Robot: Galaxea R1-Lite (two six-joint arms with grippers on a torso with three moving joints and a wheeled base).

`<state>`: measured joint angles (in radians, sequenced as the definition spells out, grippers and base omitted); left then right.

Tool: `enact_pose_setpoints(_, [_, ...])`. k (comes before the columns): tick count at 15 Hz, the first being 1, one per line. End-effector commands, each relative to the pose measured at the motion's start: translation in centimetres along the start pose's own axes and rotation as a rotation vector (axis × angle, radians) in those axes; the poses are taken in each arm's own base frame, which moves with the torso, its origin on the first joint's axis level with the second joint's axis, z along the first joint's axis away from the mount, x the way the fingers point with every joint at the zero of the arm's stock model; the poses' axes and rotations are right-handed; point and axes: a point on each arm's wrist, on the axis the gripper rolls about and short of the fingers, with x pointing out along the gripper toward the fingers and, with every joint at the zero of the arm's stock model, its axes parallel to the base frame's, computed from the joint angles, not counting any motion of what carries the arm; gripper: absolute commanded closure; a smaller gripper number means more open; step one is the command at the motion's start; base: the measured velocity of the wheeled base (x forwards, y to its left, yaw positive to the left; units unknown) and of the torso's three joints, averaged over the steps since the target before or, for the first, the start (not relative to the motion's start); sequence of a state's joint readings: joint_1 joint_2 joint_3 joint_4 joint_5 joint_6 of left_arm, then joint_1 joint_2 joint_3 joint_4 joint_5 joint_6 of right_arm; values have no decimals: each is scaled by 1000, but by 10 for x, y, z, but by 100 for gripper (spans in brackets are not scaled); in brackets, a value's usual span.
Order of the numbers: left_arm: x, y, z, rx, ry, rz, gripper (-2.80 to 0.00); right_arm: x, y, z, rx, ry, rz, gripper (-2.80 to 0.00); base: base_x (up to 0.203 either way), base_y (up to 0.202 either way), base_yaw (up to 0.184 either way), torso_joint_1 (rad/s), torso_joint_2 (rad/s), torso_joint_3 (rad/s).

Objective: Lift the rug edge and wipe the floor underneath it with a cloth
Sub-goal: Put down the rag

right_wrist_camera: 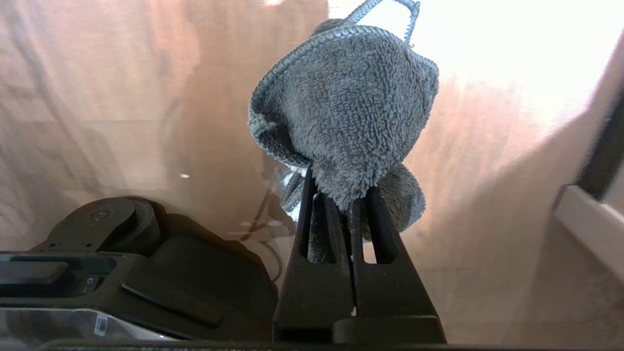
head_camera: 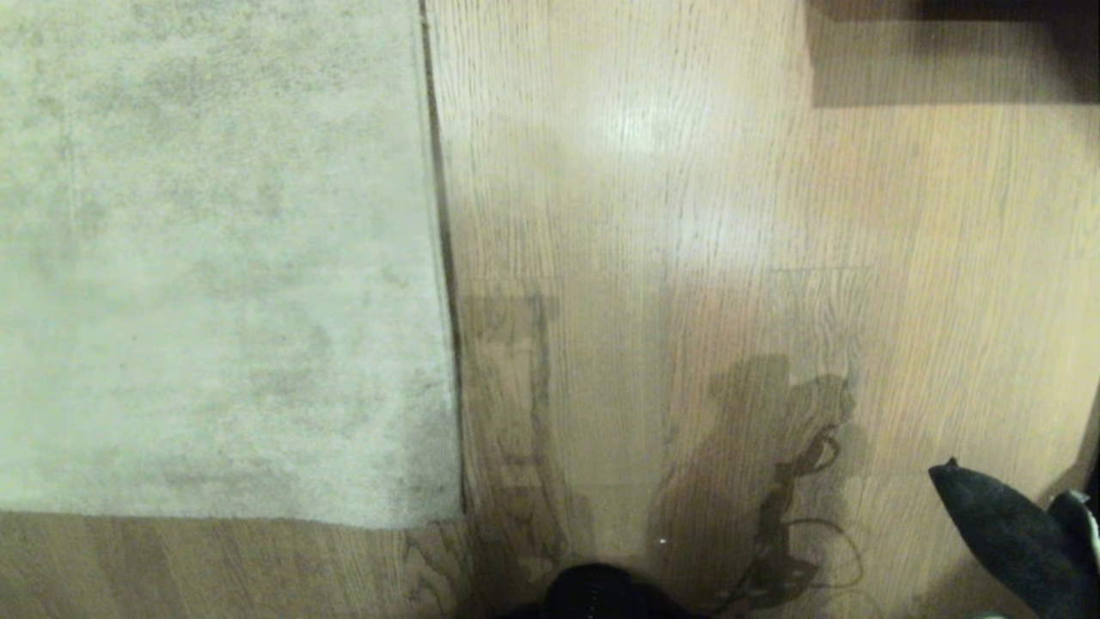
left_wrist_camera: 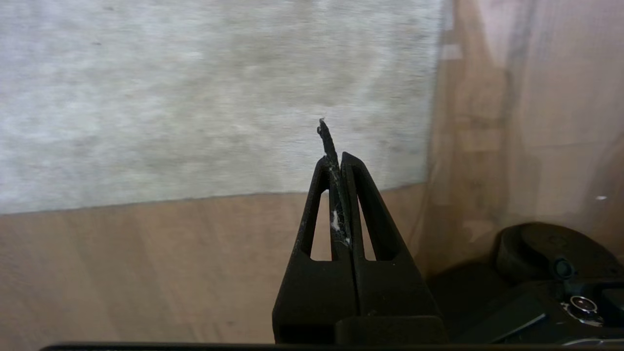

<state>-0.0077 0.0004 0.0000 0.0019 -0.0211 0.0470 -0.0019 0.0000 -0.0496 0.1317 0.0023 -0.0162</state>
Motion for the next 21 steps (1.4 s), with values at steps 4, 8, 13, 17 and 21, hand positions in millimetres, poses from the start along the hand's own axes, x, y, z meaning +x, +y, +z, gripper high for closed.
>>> enact_pose_setpoints(4, [0, 0, 0, 1, -1, 0, 0, 0, 0, 0, -1, 2, 0, 0, 0, -115, 2, 2, 0, 3])
enact_pose_setpoints(8, [0, 0, 0, 1, -1, 0, 0, 0, 0, 0, -1, 1, 0, 0, 0, 0, 0, 0, 0, 0])
enact_pose_setpoints(13, [0, 0, 0, 1, -1, 0, 0, 0, 0, 0, -1, 1, 0, 0, 0, 0, 0, 0, 0, 0])
enact_pose_setpoints(17, [0, 0, 0, 1, -1, 0, 0, 0, 0, 0, -1, 1, 0, 0, 0, 0, 0, 0, 0, 0])
enact_pose_setpoints(21, [0, 0, 0, 1, -1, 0, 0, 0, 0, 0, -2, -1, -2, 0, 0, 0, 0, 0, 0, 0])
